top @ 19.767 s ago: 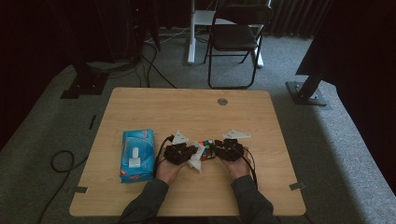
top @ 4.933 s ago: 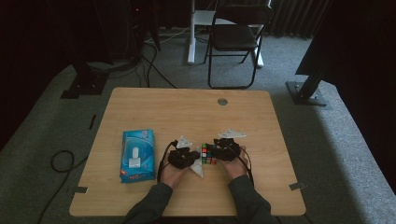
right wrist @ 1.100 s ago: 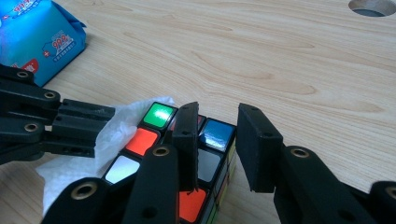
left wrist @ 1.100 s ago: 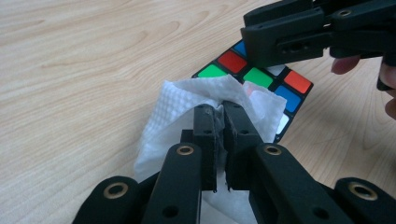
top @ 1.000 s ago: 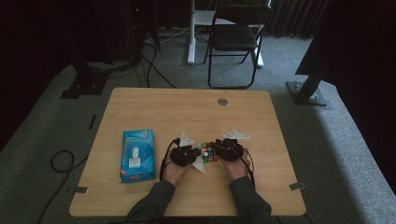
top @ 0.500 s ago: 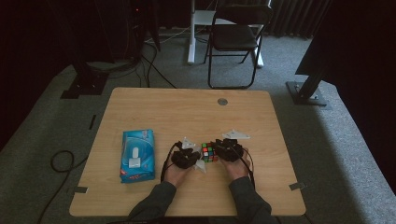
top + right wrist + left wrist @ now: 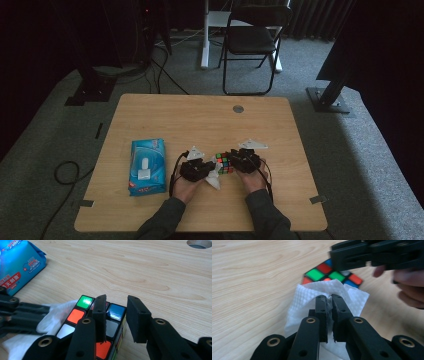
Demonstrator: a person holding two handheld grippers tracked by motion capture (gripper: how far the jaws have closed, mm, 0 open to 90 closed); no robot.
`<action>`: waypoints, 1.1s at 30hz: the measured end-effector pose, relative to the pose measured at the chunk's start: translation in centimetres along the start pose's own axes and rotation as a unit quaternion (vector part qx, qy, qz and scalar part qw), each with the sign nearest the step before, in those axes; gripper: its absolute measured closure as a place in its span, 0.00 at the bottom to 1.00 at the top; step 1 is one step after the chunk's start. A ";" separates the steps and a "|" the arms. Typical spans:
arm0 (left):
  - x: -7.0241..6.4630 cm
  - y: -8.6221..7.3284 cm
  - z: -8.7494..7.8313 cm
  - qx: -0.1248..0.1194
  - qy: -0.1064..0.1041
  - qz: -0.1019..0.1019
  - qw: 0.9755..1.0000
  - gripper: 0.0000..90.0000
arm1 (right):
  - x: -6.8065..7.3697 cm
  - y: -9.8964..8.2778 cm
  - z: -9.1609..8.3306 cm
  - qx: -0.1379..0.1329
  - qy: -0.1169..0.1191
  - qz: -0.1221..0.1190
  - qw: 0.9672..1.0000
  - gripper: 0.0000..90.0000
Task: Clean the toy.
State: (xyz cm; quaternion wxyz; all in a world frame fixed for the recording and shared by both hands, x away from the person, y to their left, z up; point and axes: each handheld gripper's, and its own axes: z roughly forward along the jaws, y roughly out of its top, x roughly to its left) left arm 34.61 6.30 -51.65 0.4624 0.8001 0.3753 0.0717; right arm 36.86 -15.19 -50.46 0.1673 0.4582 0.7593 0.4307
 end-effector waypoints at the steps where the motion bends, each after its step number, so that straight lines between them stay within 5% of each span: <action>1: -0.2 0.0 0.1 0.004 0.002 0.005 1.000 0.94 | 0.0 0.0 0.0 0.000 0.000 0.000 1.000 0.78; 9: 0.1 -0.6 0.9 0.022 0.004 -0.003 1.000 0.94 | 0.1 0.0 0.1 -0.001 0.001 0.001 1.000 0.78; 16: -0.4 -1.2 1.9 0.037 -0.002 0.006 0.999 0.94 | 0.3 0.0 0.2 -0.002 0.003 -0.002 1.000 0.78; 20: -0.8 -1.6 2.9 0.063 0.011 0.025 0.998 0.94 | 0.3 0.1 0.2 -0.003 0.002 -0.003 1.000 0.78; 33: -0.5 -1.7 2.3 0.046 0.015 0.020 0.999 0.93 | 0.2 0.1 0.2 -0.003 0.004 -0.002 1.000 0.77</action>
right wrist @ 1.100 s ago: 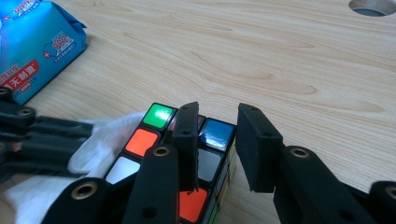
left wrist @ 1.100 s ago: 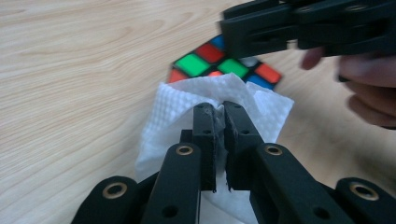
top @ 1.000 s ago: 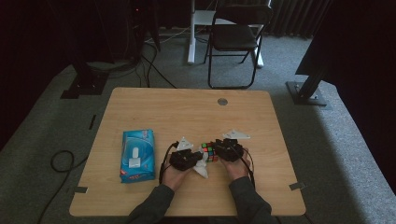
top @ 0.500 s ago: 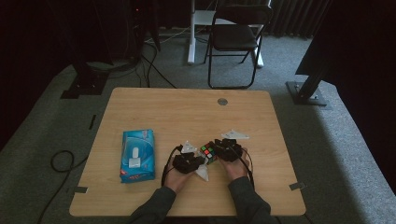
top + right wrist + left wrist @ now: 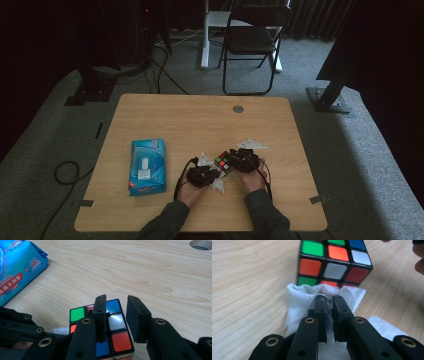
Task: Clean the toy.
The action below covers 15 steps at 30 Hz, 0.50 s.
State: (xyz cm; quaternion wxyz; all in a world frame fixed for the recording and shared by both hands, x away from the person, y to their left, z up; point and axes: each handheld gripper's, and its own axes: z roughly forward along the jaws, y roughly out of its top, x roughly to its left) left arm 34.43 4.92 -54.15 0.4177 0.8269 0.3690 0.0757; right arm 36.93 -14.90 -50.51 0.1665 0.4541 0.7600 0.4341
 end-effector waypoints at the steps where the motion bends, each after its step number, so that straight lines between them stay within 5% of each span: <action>1: 0.2 0.1 -0.4 -0.005 0.005 -0.003 1.000 0.93 | 0.0 0.0 0.0 0.000 0.000 0.000 1.000 0.77; 8: 2.0 1.2 -1.7 -0.029 0.024 -0.027 0.999 0.93 | 0.0 0.0 0.0 0.004 0.011 -0.001 1.000 0.76; 15: 1.8 1.5 -2.0 -0.032 0.023 -0.024 0.999 0.93 | 0.3 0.1 0.1 0.006 0.018 -0.010 1.000 0.76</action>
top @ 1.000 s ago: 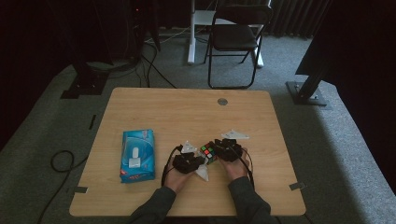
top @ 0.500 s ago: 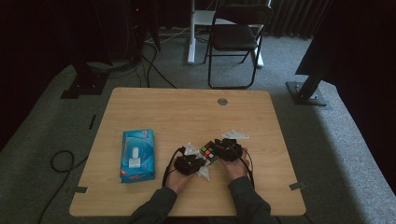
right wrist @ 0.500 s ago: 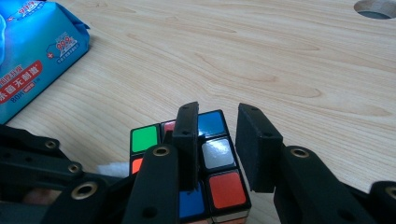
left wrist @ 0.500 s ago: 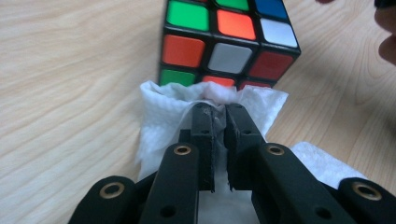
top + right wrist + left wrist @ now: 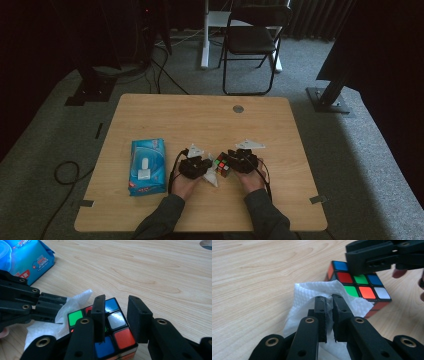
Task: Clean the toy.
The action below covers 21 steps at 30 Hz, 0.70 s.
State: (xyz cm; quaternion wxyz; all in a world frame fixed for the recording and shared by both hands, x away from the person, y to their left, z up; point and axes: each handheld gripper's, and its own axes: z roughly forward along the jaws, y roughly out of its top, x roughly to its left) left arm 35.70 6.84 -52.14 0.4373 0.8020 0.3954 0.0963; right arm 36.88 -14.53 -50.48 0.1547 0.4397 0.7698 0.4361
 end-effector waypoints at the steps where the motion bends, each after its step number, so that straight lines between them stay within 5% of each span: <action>1: -0.3 -0.3 -0.1 -0.001 -0.006 0.000 1.000 0.93 | 0.0 0.0 0.0 0.000 0.001 0.000 1.000 0.75; 13: -1.0 -0.6 -0.1 0.004 -0.030 0.006 1.000 0.93 | 0.2 0.1 0.1 0.006 -0.017 -0.005 1.000 0.59; 21: -0.2 0.2 -0.5 -0.008 -0.014 -0.003 1.000 0.92 | -0.1 0.1 -0.6 0.013 -0.029 0.009 0.999 0.57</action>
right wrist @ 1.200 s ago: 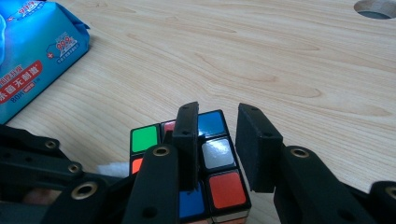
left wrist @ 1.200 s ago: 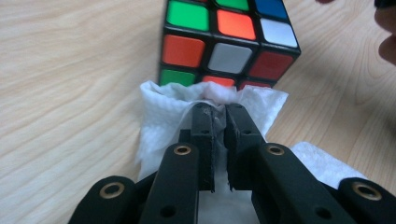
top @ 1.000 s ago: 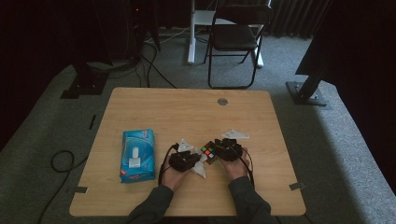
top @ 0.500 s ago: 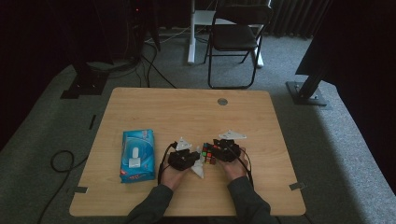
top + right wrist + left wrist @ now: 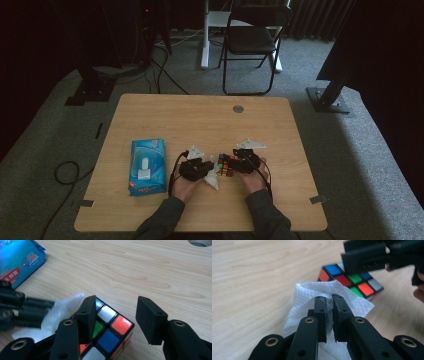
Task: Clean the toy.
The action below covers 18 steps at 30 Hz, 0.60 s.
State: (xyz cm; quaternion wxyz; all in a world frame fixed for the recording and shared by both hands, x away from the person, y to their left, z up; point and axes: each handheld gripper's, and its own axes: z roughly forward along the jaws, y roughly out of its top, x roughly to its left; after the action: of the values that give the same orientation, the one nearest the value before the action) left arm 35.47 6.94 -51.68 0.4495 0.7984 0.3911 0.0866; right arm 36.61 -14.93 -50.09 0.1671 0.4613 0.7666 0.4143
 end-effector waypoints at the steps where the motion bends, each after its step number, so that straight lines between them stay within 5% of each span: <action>1: 0.0 0.2 0.0 -0.001 0.001 -0.001 1.000 0.92 | 0.0 0.0 -0.1 0.001 0.000 0.002 1.000 0.57; 18: -0.9 0.5 0.9 0.017 -0.024 0.022 0.999 0.93 | -0.6 -0.4 -0.8 0.008 -0.010 0.028 1.000 0.69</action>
State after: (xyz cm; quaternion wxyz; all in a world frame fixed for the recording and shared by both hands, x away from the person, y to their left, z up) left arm 35.55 5.55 -51.58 0.4433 0.8162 0.3637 0.0709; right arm 36.17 -15.91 -49.98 0.1594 0.4882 0.7550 0.4077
